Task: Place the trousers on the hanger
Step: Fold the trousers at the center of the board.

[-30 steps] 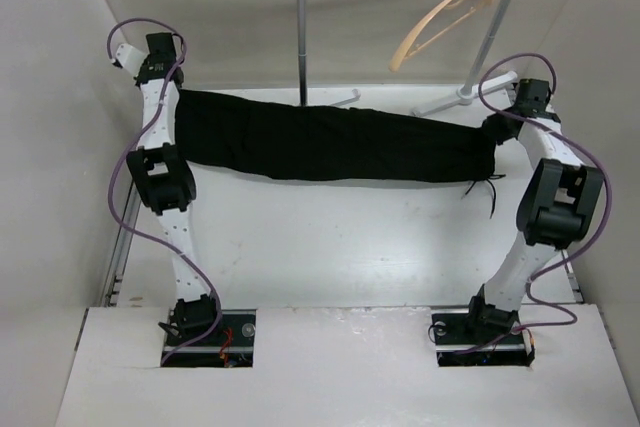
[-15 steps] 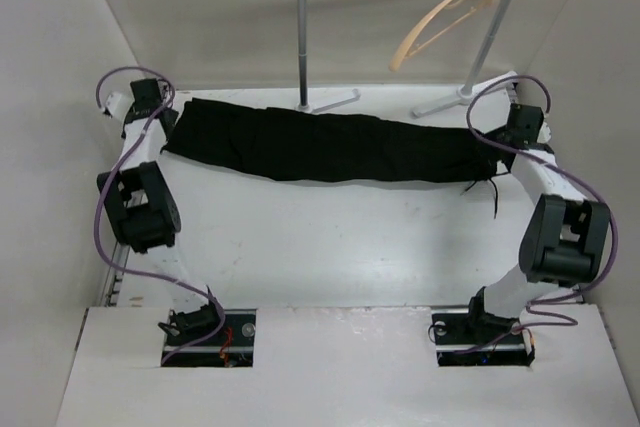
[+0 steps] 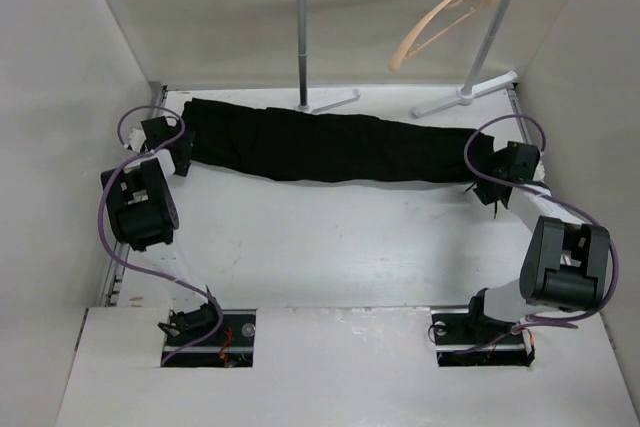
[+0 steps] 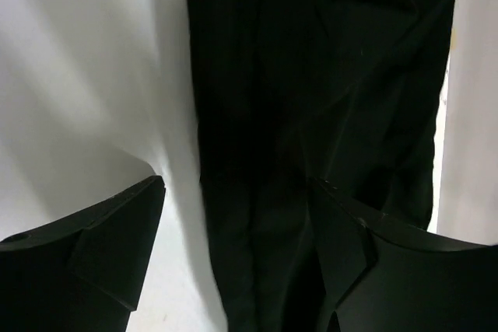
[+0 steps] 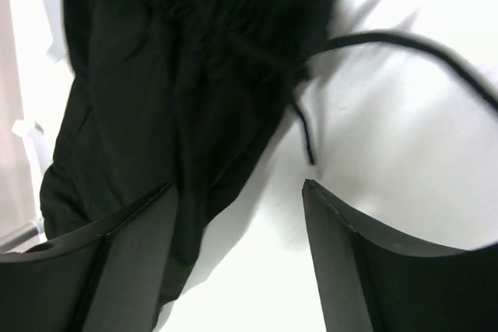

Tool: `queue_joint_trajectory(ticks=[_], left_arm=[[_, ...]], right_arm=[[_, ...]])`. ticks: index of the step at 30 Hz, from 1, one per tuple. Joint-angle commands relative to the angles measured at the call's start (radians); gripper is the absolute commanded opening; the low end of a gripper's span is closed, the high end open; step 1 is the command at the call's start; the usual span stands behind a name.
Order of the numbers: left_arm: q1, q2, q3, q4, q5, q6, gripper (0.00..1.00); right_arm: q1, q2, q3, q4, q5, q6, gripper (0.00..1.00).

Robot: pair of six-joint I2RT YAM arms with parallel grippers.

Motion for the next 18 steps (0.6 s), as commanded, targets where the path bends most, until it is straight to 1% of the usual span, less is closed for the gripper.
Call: queue_joint_trajectory(ticks=[1, 4, 6, 8, 11, 13, 14, 15, 17, 18], left_arm=[[0.006, 0.078, 0.043, 0.038, 0.019, -0.032, 0.72], [0.004, 0.125, 0.080, 0.040, 0.012, -0.046, 0.71], [0.003, 0.145, 0.098, 0.038, 0.009, -0.049, 0.67], [0.004, 0.157, 0.109, 0.037, -0.003, -0.049, 0.57], [0.007, 0.177, 0.126, 0.040, -0.016, -0.049, 0.35], [0.012, 0.185, 0.140, 0.038, -0.023, -0.046, 0.17], [0.018, 0.184, 0.144, 0.034, -0.036, -0.046, 0.10], [0.024, 0.175, 0.144, 0.029, -0.051, -0.046, 0.06], [0.041, 0.142, 0.138, 0.015, -0.071, -0.040, 0.01], [0.050, 0.119, 0.131, 0.003, -0.079, -0.029, 0.00]], right_arm=[[-0.039, 0.031, 0.013, 0.084, -0.024, -0.014, 0.73], [-0.043, 0.100, 0.046, 0.108, -0.006, -0.005, 0.75], [-0.043, 0.158, 0.078, 0.124, 0.003, 0.006, 0.73], [-0.045, 0.222, 0.113, 0.128, 0.010, 0.021, 0.64], [-0.051, 0.270, 0.141, 0.138, 0.009, 0.060, 0.39], [-0.052, 0.287, 0.154, 0.144, 0.022, 0.063, 0.19], [-0.052, 0.289, 0.159, 0.135, 0.029, 0.063, 0.14], [-0.057, 0.278, 0.156, 0.127, 0.043, 0.064, 0.10], [-0.059, 0.237, 0.136, 0.109, 0.075, 0.058, 0.08], [-0.060, 0.208, 0.119, 0.092, 0.089, 0.049, 0.07]])
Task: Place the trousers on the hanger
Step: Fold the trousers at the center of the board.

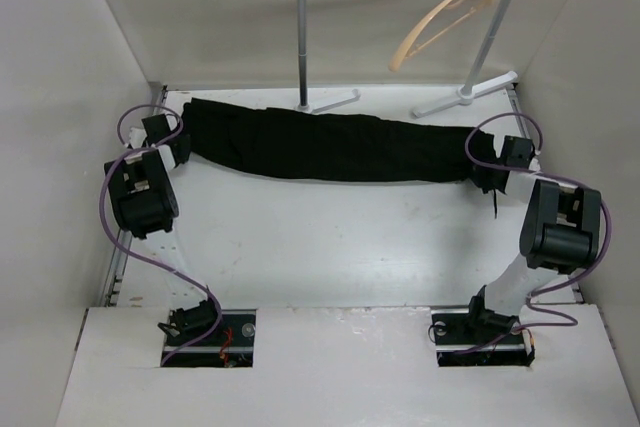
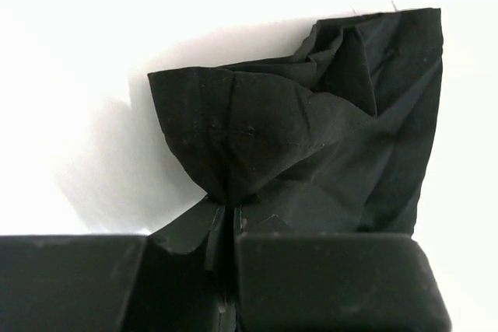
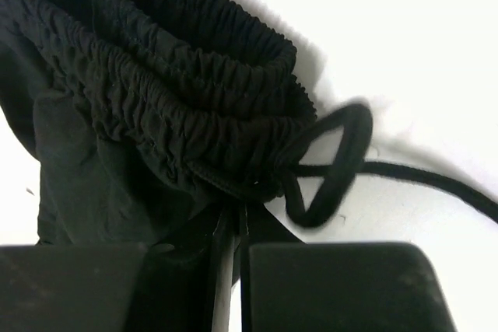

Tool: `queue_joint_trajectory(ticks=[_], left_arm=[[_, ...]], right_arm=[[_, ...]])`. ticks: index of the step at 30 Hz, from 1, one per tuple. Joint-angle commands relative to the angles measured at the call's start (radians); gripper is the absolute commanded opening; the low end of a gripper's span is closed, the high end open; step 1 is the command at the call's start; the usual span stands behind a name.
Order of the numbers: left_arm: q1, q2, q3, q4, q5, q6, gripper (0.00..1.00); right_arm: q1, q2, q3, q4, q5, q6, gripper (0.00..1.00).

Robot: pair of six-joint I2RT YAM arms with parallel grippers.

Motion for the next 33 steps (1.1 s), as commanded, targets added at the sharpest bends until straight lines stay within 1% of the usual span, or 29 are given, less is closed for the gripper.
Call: queue_joint_trajectory(ticks=[1, 5, 8, 12, 15, 16, 18, 19, 20, 22, 24, 25, 27, 29, 33], left_arm=[[0.049, -0.070, -0.003, -0.091, -0.087, 0.044, 0.00], [0.066, -0.201, -0.109, -0.166, -0.190, 0.061, 0.00], [0.069, -0.320, -0.227, -0.223, -0.254, 0.060, 0.00], [0.070, -0.487, -0.368, -0.354, -0.351, 0.055, 0.00], [0.089, -0.618, -0.448, -0.454, -0.415, 0.069, 0.01], [0.090, -0.656, -0.466, -0.501, -0.434, 0.073, 0.02], [0.090, -0.721, -0.508, -0.562, -0.466, 0.075, 0.11], [0.095, -0.739, -0.527, -0.565, -0.466, 0.076, 0.21], [0.106, -0.751, -0.541, -0.563, -0.449, 0.076, 0.31], [0.120, -0.790, -0.554, -0.572, -0.413, 0.078, 0.48], [0.120, -0.857, -0.548, -0.603, -0.409, 0.078, 0.57], [0.118, -0.892, -0.532, -0.634, -0.412, 0.078, 0.59], [0.097, -0.961, -0.494, -0.683, -0.435, 0.084, 0.61], [0.036, -1.005, -0.466, -0.689, -0.440, 0.112, 0.61], [-0.155, -0.968, -0.472, -0.605, -0.354, 0.116, 0.47]], right_arm=[[-0.019, -0.101, -0.018, -0.014, 0.093, -0.009, 0.06], [-0.027, -0.242, -0.119, -0.057, 0.128, -0.021, 0.06], [-0.027, -0.336, -0.190, -0.103, 0.140, -0.017, 0.06], [-0.025, -0.478, -0.291, -0.179, 0.147, 0.008, 0.06], [-0.035, -0.621, -0.383, -0.250, 0.124, 0.029, 0.05], [-0.041, -0.665, -0.406, -0.274, 0.116, 0.037, 0.05], [-0.050, -0.776, -0.465, -0.325, 0.102, 0.046, 0.06], [-0.051, -0.817, -0.488, -0.340, 0.101, 0.045, 0.10], [-0.051, -0.846, -0.505, -0.351, 0.099, 0.037, 0.18], [-0.056, -0.868, -0.511, -0.368, 0.097, -0.002, 0.44], [-0.059, -0.893, -0.480, -0.411, 0.090, -0.044, 0.61], [-0.055, -0.919, -0.456, -0.438, 0.099, -0.062, 0.67], [-0.055, -0.978, -0.402, -0.498, 0.133, -0.092, 0.75], [-0.019, -1.011, -0.353, -0.546, 0.172, -0.102, 0.77], [0.037, -1.045, -0.310, -0.551, 0.193, -0.115, 0.76]])
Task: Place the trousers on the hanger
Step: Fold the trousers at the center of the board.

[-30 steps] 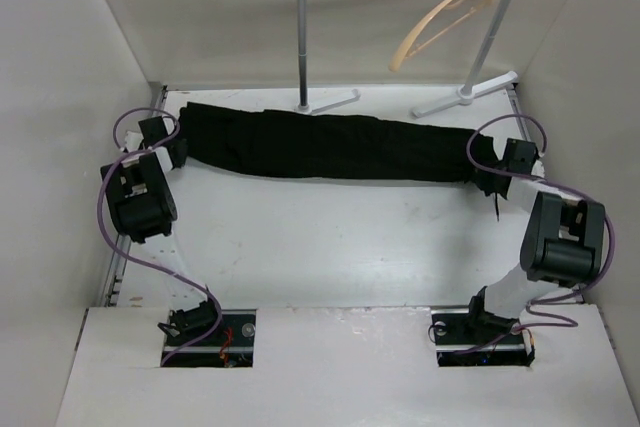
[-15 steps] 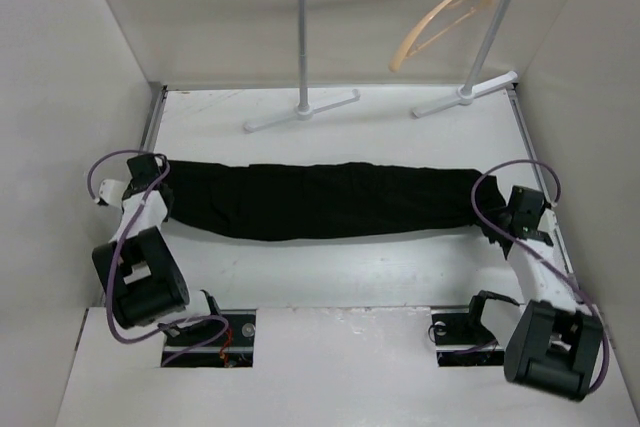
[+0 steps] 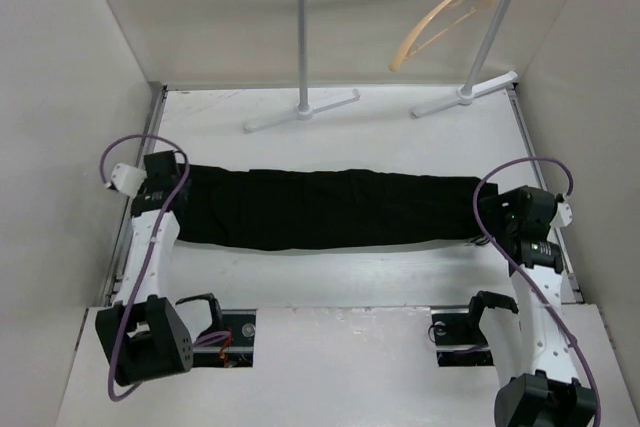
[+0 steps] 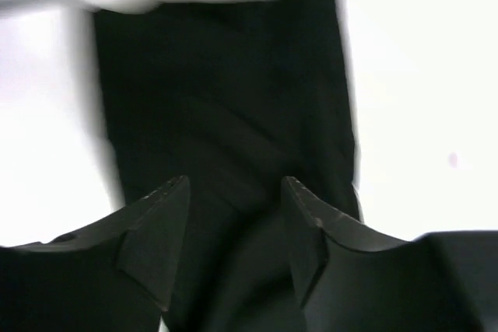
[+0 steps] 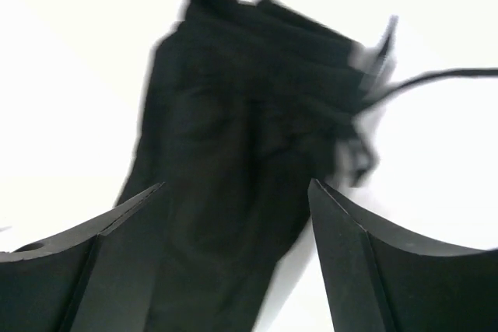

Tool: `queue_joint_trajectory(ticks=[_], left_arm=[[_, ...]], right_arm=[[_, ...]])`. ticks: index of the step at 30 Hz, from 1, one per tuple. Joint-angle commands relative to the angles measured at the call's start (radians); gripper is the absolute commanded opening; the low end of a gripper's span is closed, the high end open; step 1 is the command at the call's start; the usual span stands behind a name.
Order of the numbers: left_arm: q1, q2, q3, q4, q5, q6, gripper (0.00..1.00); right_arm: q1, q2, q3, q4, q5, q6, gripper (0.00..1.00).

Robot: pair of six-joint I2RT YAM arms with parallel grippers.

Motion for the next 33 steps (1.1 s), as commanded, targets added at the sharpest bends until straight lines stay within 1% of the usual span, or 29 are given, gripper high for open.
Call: queue_joint_trajectory(ticks=[1, 2, 3, 5, 6, 8, 11, 13, 14, 16, 20, 24, 28, 33], left_arm=[[-0.119, 0.052, 0.009, 0.049, 0.069, 0.018, 0.45], [-0.128, 0.079, 0.004, 0.079, 0.086, 0.015, 0.44], [-0.131, 0.107, 0.004, 0.102, 0.100, 0.015, 0.43], [-0.099, 0.153, 0.012, 0.139, 0.101, 0.015, 0.45], [-0.070, 0.185, 0.024, 0.158, 0.107, 0.017, 0.46], [-0.012, 0.227, 0.047, 0.178, 0.132, 0.017, 0.48], [0.068, 0.270, 0.073, 0.182, 0.158, 0.014, 0.49], [0.114, 0.297, 0.078, 0.181, 0.152, 0.009, 0.50], [0.140, 0.314, 0.081, 0.184, 0.152, 0.000, 0.52], [0.174, 0.354, 0.093, 0.201, 0.163, -0.011, 0.53], [0.191, 0.400, 0.145, 0.189, 0.180, 0.000, 0.55], [0.209, 0.363, 0.134, 0.159, 0.115, 0.023, 0.56], [0.219, 0.317, 0.114, 0.172, 0.063, 0.063, 0.59], [0.217, 0.377, 0.168, 0.166, 0.014, 0.167, 0.60]], right_arm=[[0.045, -0.013, 0.063, -0.027, 0.038, -0.048, 0.73], [0.068, -0.009, 0.065, -0.015, 0.030, -0.055, 0.65], [0.097, 0.000, 0.059, 0.008, 0.018, -0.060, 0.54], [0.153, 0.038, 0.051, 0.069, -0.023, -0.075, 0.35], [0.170, 0.068, 0.051, 0.101, -0.048, -0.084, 0.28], [0.207, 0.132, 0.062, 0.158, -0.106, -0.097, 0.24], [0.285, 0.235, 0.085, 0.214, -0.184, -0.123, 0.27], [0.331, 0.276, 0.091, 0.227, -0.188, -0.138, 0.33], [0.345, 0.286, 0.087, 0.229, -0.171, -0.138, 0.38], [0.352, 0.295, 0.080, 0.238, -0.158, -0.143, 0.46], [0.353, 0.329, 0.091, 0.246, -0.204, -0.167, 0.54], [0.393, 0.345, 0.084, 0.255, -0.201, -0.158, 0.58], [0.434, 0.365, 0.057, 0.286, -0.198, -0.146, 0.60], [0.438, 0.381, 0.039, 0.309, -0.203, -0.144, 0.64]])
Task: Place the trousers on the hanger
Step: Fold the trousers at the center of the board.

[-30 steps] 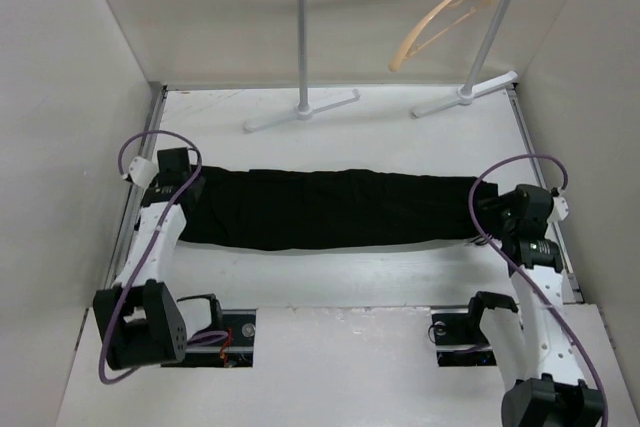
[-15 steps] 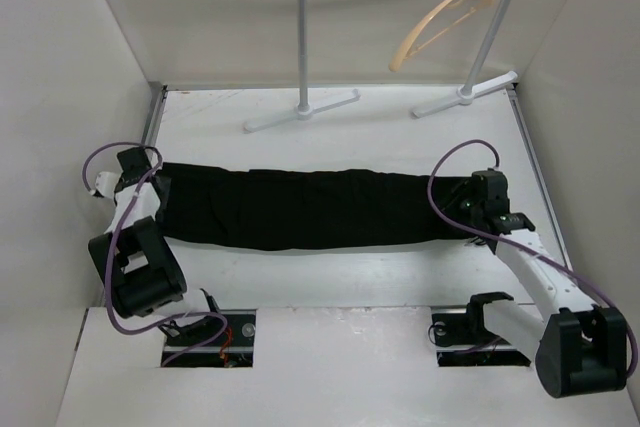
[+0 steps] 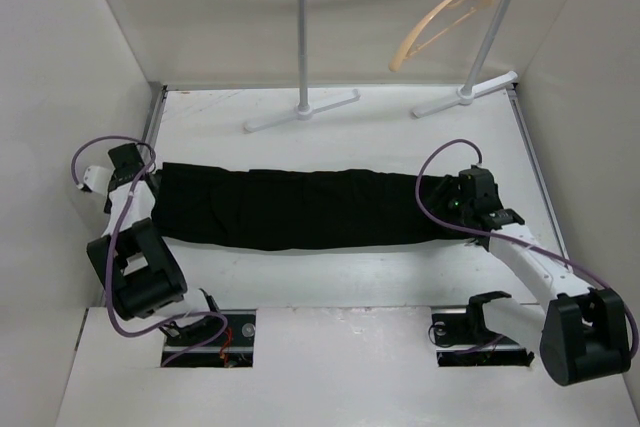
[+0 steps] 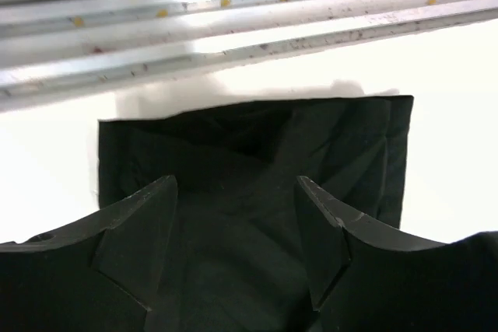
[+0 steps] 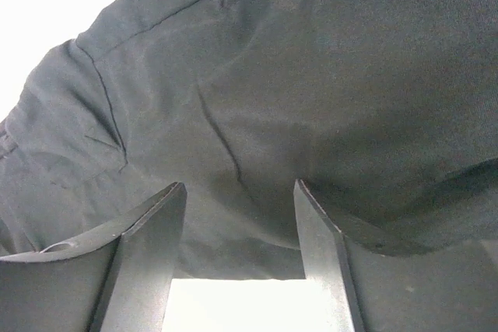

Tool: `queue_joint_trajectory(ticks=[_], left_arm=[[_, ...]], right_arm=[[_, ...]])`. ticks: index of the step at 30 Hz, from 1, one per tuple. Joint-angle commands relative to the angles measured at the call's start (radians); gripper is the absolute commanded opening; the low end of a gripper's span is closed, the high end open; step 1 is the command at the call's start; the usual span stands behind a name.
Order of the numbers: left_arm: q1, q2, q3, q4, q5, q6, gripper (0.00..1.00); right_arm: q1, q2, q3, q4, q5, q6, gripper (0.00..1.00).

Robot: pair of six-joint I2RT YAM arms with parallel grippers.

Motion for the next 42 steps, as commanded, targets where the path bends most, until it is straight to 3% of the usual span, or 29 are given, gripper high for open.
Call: queue_joint_trajectory(ticks=[1, 6, 8, 12, 14, 19, 26, 30, 33, 35, 38, 42], left_arm=[[0.001, 0.034, 0.070, -0.009, -0.054, 0.107, 0.59], [-0.003, 0.109, 0.106, -0.012, 0.000, 0.138, 0.56], [-0.003, 0.134, 0.109, -0.010, 0.024, 0.138, 0.46], [0.031, 0.157, 0.098, -0.026, 0.034, 0.130, 0.13], [0.047, 0.139, 0.084, -0.039, 0.006, 0.119, 0.06], [0.078, 0.094, 0.064, -0.085, -0.098, 0.102, 0.01], [0.097, 0.111, 0.066, -0.092, -0.167, 0.101, 0.00], [0.101, 0.151, 0.109, -0.096, -0.173, 0.102, 0.00], [0.089, 0.168, 0.147, -0.089, -0.163, 0.099, 0.00], [0.048, 0.159, 0.167, -0.076, -0.134, 0.098, 0.08], [-0.015, 0.102, 0.178, -0.050, -0.106, 0.098, 0.27], [-0.095, -0.015, 0.193, -0.049, -0.144, 0.108, 0.48]], right_arm=[[0.004, 0.001, -0.003, 0.070, -0.008, -0.004, 0.65], [-0.001, -0.003, 0.002, 0.071, -0.019, -0.012, 0.68], [-0.002, -0.005, 0.003, 0.071, -0.019, -0.012, 0.68], [-0.021, -0.005, -0.006, 0.079, -0.003, -0.002, 0.67], [-0.051, -0.002, -0.011, 0.088, 0.012, 0.024, 0.67], [-0.139, 0.039, -0.014, 0.114, 0.070, 0.074, 0.66], [-0.303, 0.191, -0.029, 0.170, 0.087, 0.143, 0.47], [-0.350, 0.185, -0.044, 0.167, 0.106, 0.136, 0.46], [-0.361, 0.158, -0.043, 0.153, 0.109, 0.136, 0.52], [-0.349, 0.142, -0.017, 0.148, 0.078, 0.127, 0.60], [-0.303, 0.089, 0.026, 0.095, 0.053, 0.113, 0.70], [-0.289, -0.023, 0.049, 0.018, 0.069, 0.100, 0.76]])
